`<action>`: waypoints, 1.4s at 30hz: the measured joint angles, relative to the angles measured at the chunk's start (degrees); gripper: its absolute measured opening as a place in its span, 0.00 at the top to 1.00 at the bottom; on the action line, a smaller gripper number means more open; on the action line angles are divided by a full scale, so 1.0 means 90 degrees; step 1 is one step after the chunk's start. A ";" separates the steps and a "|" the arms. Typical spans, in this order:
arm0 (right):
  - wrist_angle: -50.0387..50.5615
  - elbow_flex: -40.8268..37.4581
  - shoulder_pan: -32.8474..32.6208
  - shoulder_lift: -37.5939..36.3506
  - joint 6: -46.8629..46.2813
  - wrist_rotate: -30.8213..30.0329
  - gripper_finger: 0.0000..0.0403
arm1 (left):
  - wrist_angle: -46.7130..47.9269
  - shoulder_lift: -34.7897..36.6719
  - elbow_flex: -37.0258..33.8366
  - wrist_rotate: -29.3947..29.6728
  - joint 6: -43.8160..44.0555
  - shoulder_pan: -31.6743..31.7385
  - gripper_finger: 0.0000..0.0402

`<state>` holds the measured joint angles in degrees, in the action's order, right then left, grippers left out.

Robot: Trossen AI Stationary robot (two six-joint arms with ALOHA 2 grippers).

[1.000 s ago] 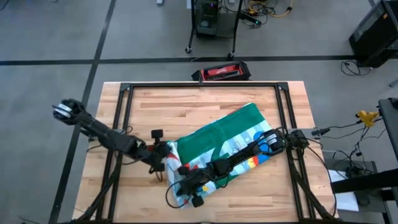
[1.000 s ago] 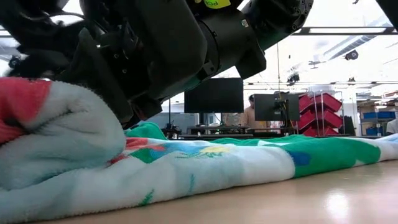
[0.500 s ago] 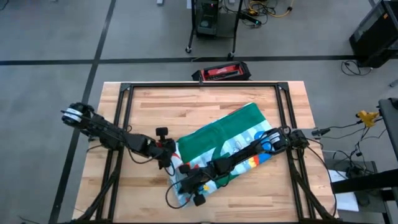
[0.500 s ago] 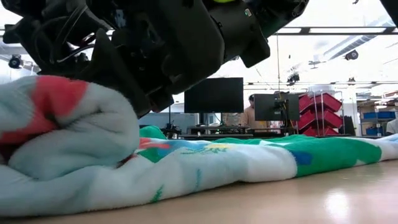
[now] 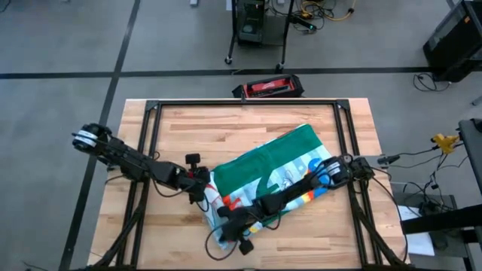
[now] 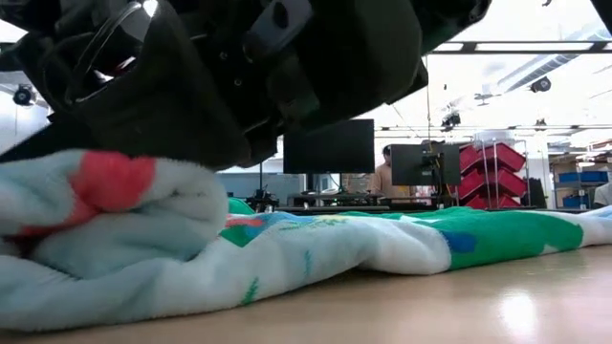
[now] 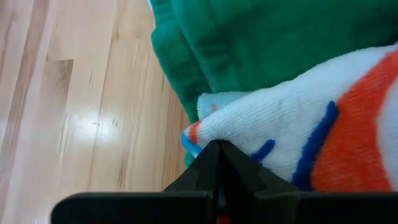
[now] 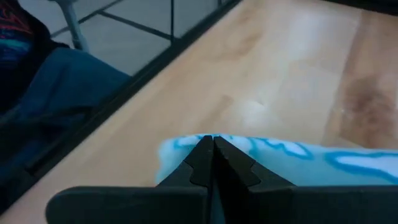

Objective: Roll towel
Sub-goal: Roll the multi-color dinosaur print towel

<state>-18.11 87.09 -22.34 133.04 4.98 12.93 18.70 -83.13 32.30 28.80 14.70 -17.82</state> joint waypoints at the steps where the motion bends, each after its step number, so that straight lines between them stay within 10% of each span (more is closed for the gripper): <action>1: -0.0069 -0.0025 -0.0009 0.0029 -0.0028 -0.0004 1.00 | -0.0056 0.0000 -0.0031 -0.0001 -0.0054 0.0000 1.00; 27: -0.0474 -0.0090 0.0978 -0.0522 0.1114 0.0277 1.00 | -0.0235 0.0110 -0.0065 -0.0088 -0.0242 -0.0004 1.00; 42: -0.0627 -0.0428 0.1446 0.0063 0.1290 0.0974 1.00 | 0.0538 0.1605 -0.0071 -0.0219 -0.0063 -0.0171 1.00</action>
<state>-23.75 83.24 -9.32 133.60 16.59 21.69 23.54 -68.68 31.66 26.83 14.13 -19.36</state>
